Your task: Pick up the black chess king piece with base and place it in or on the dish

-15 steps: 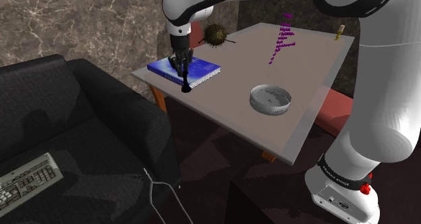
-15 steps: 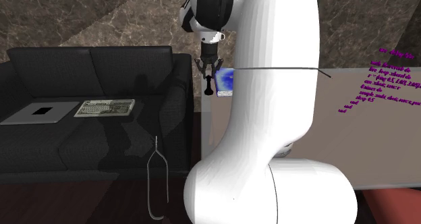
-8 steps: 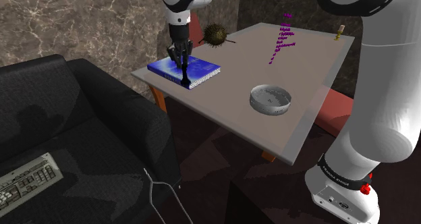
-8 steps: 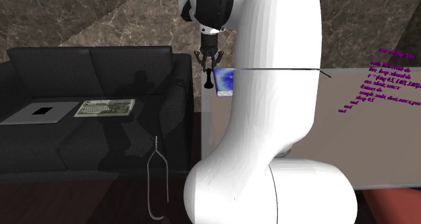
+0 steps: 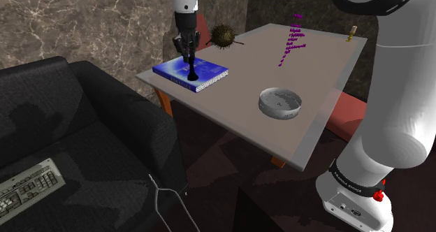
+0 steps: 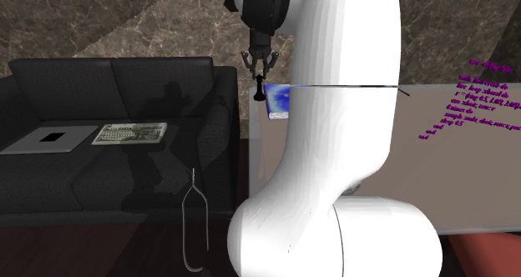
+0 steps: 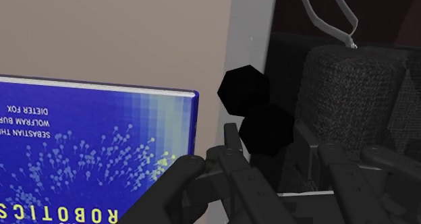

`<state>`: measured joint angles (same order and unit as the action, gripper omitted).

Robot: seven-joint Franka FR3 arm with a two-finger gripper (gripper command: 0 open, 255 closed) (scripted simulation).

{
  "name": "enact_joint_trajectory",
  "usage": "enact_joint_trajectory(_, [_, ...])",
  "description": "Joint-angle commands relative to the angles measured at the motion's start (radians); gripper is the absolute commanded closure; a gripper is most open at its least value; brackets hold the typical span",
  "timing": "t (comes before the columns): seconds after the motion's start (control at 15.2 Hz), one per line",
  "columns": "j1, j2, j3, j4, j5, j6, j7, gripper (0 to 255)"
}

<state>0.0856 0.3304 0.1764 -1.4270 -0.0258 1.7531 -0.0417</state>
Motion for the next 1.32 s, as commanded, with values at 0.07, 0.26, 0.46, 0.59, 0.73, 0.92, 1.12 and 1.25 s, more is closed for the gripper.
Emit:
enact_joint_trajectory(0.07, [-0.028,-0.108,-0.006,-0.134,0.02,0.027,-0.032,255])
enact_joint_trajectory(0.26, [-0.058,-0.224,-0.019,-0.277,0.041,0.054,-0.077,255])
enact_joint_trajectory(0.46, [-0.083,-0.333,-0.039,-0.4,0.058,0.068,-0.125,255])
enact_joint_trajectory(0.59, [-0.097,-0.402,-0.054,-0.474,0.067,0.072,-0.157,255])
enact_joint_trajectory(0.73, [-0.111,-0.469,-0.072,-0.542,0.073,0.072,-0.19,255])
enact_joint_trajectory(0.92, [-0.129,-0.566,-0.101,-0.634,0.076,0.065,-0.24,255])
enact_joint_trajectory(1.12, [-0.148,-0.659,-0.134,-0.714,0.071,0.051,-0.29,255])
enact_joint_trajectory(1.25, [-0.161,-0.719,-0.157,-0.762,0.064,0.038,-0.323,255])
